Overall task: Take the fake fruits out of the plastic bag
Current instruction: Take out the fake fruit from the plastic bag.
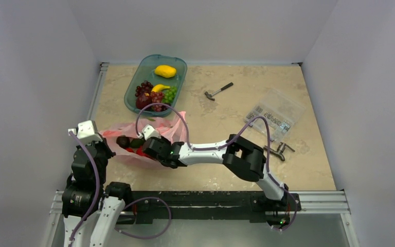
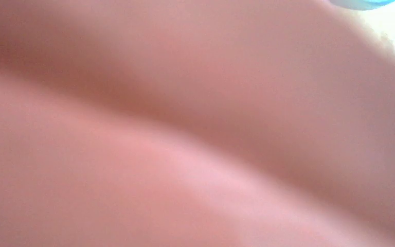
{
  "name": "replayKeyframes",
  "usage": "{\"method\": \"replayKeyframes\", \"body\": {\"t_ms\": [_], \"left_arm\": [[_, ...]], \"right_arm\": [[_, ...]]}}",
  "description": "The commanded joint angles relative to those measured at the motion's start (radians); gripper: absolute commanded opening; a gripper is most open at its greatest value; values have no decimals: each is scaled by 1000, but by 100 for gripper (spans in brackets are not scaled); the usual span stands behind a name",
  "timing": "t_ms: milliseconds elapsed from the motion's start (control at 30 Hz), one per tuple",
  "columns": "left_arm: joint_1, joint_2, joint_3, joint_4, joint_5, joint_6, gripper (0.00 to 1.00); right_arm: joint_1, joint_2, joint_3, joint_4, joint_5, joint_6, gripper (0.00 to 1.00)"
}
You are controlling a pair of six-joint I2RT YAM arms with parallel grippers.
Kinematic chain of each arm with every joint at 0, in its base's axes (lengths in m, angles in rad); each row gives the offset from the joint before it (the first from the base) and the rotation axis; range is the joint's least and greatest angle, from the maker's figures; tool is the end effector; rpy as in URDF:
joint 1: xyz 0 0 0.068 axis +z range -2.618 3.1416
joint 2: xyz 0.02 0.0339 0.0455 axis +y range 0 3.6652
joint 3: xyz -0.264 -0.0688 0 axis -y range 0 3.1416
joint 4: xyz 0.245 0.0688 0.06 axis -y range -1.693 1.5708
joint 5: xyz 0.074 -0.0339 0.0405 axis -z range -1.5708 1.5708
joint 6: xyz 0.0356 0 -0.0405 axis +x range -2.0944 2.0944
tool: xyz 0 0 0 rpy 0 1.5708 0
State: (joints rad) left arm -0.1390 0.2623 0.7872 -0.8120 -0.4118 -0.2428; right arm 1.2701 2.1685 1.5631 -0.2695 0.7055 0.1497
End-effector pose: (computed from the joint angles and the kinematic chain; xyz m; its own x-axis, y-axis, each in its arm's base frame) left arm 0.0507 0.0073 0.3265 -0.2113 -0.1929 -0.9582 -0.3132 0.9420 -0.1206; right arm 0.1610 0.4411 0.1640 -0.3149 -0.6320 -0.7081 -0.5634 0.7249 -0.3965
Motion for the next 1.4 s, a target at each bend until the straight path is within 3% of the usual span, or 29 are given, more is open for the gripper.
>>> {"method": "replayKeyframes", "body": {"t_ms": [0, 333, 833, 1133, 1367], "left_arm": [[-5, 8, 3, 27, -15, -1, 0], [-7, 16, 3, 29, -7, 1, 0], [-7, 23, 3, 30, -2, 2, 0], [-7, 21, 3, 31, 1, 2, 0], [-7, 11, 4, 29, -15, -2, 0]], "right_arm": [[-41, 5, -68, 104, -141, 56, 61], [-44, -87, -82, 230, -259, 42, 0], [-44, -401, -253, 515, -400, 159, 0], [-49, -458, -243, 520, -486, 196, 0], [-87, -488, -272, 655, -774, 297, 0]]}}
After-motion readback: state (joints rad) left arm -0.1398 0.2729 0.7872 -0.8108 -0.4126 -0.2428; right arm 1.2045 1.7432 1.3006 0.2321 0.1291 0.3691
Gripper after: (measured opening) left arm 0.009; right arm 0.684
